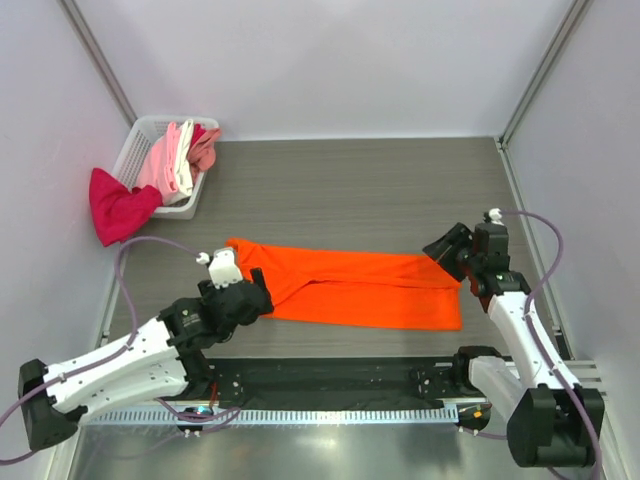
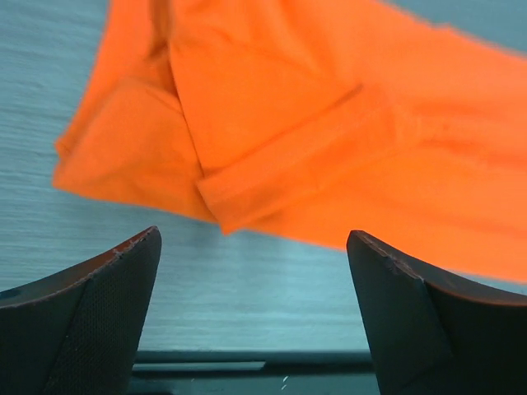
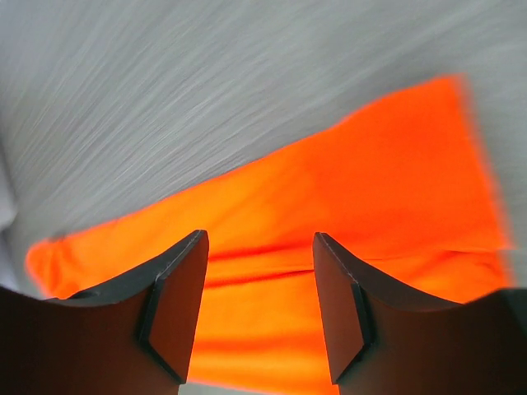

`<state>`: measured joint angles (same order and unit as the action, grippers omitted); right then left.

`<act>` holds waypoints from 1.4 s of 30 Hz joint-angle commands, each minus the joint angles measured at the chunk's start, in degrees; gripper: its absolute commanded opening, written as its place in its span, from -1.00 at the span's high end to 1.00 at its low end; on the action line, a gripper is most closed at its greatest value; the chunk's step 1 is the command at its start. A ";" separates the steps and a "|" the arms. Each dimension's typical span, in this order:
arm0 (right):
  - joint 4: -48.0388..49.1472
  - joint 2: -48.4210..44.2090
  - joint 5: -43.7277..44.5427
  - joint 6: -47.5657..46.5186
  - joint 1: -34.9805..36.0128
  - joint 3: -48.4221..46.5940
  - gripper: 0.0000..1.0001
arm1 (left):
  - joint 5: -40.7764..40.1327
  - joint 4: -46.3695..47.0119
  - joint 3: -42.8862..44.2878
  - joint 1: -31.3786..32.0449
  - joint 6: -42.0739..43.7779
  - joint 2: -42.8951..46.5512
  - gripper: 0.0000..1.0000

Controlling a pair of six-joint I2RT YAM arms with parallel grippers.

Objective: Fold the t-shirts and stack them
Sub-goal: Fold the tshirt

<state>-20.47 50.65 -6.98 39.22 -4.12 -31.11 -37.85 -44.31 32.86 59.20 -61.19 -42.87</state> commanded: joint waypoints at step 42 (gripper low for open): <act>38.39 61.32 -26.66 9.02 43.49 -31.82 0.00 | 25.63 31.75 11.96 -51.02 17.42 -41.94 1.00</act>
<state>13.65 110.52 -27.07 47.07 38.30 -61.34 -10.74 -13.76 43.07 8.69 -44.66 -83.59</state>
